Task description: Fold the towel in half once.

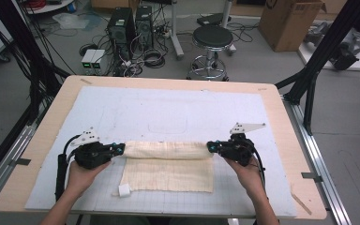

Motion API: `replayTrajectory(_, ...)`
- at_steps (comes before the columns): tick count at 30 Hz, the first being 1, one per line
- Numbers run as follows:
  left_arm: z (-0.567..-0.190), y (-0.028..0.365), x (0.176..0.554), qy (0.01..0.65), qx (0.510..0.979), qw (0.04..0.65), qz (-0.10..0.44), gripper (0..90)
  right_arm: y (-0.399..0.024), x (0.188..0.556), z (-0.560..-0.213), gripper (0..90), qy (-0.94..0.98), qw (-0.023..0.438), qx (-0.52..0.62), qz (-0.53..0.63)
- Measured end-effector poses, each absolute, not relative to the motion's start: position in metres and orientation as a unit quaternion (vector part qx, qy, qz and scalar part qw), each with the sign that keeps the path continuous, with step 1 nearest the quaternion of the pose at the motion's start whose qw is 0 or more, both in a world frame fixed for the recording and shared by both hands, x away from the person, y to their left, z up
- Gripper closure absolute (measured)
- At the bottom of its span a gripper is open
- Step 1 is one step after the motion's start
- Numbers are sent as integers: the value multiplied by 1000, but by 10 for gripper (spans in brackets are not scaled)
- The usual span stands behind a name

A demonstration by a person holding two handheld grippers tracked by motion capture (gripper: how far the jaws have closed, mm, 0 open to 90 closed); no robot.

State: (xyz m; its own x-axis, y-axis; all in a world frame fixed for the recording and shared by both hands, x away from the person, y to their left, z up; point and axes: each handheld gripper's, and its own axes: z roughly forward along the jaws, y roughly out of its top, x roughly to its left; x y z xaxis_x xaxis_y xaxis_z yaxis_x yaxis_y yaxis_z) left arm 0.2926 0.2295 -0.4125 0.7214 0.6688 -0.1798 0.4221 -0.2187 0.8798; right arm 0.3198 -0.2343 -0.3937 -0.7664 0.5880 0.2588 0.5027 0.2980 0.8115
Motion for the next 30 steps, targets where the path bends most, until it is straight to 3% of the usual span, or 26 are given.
replayTrajectory(30, -428, 234, 255, 322, 796, 503, 97, 871, -237, 279, -416, 855, 818, 18, 326, 473)
